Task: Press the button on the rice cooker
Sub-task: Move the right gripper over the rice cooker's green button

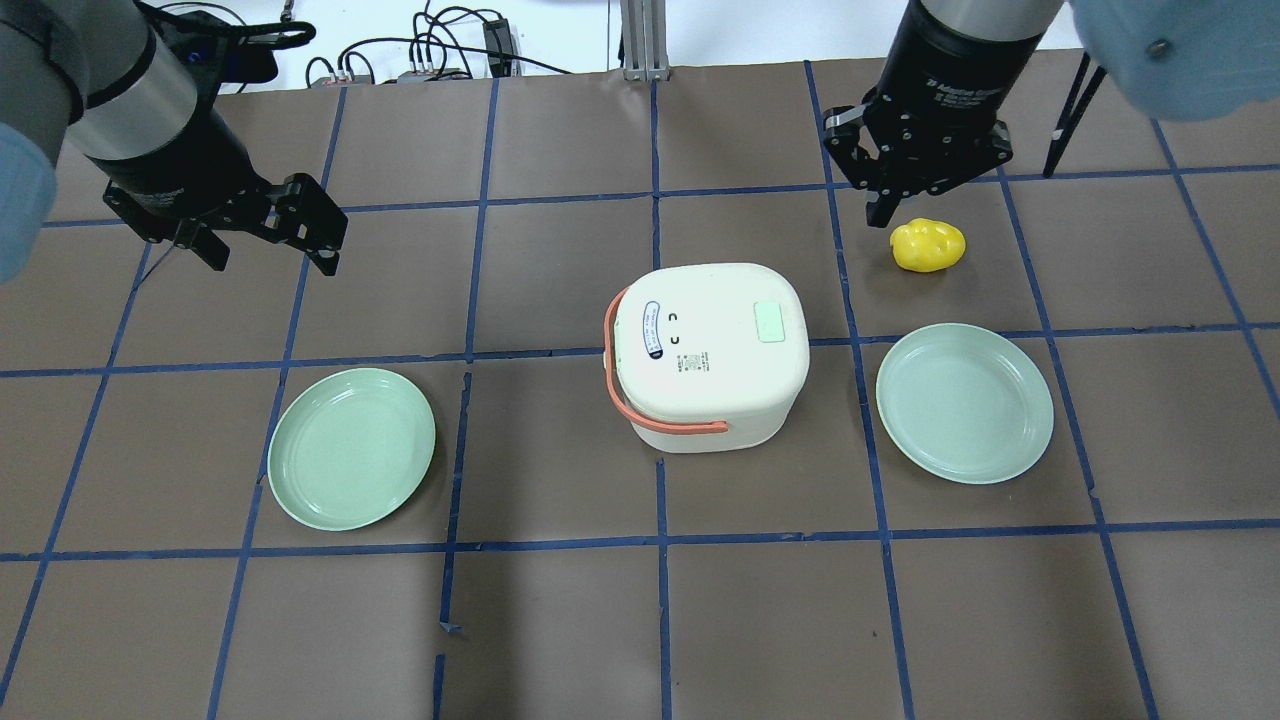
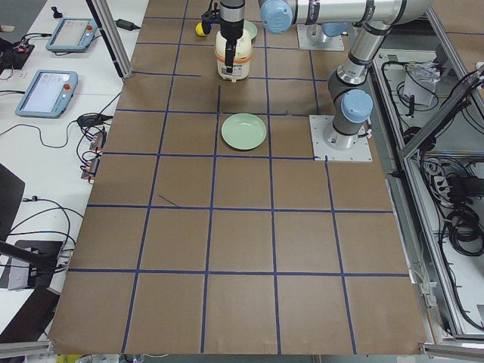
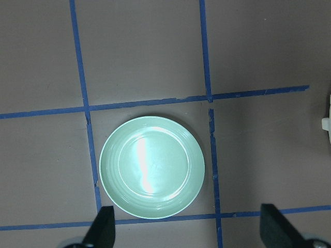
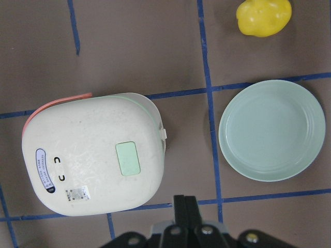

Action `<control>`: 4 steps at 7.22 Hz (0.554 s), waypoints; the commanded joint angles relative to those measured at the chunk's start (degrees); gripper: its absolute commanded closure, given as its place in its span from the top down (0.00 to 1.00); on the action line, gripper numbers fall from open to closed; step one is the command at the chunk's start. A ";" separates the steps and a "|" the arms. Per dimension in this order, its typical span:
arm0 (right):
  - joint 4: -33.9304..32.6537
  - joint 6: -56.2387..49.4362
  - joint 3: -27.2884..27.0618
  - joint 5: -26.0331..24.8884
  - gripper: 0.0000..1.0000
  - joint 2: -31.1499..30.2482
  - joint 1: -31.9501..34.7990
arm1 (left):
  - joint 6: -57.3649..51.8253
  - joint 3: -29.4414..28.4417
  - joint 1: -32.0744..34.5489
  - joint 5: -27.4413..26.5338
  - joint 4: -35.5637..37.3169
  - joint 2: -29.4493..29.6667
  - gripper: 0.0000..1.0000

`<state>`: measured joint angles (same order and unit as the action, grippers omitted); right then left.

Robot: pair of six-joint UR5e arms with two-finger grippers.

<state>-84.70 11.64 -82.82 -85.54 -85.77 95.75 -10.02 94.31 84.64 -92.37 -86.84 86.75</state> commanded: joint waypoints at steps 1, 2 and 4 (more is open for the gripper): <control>-3.42 1.28 -0.67 -0.15 0.08 2.70 4.35 | 0.00 0.00 0.00 0.00 0.00 0.00 1.00; -4.93 1.28 -0.67 -0.59 0.06 3.58 4.36 | 0.00 0.00 0.00 0.00 0.00 0.00 1.00; -6.43 0.85 -2.15 -2.51 0.05 3.94 4.71 | 0.00 0.00 0.00 -0.09 0.00 0.00 1.00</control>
<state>-89.76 12.72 -83.96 -86.80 -82.23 100.24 -10.02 94.31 84.61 -92.39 -86.84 86.75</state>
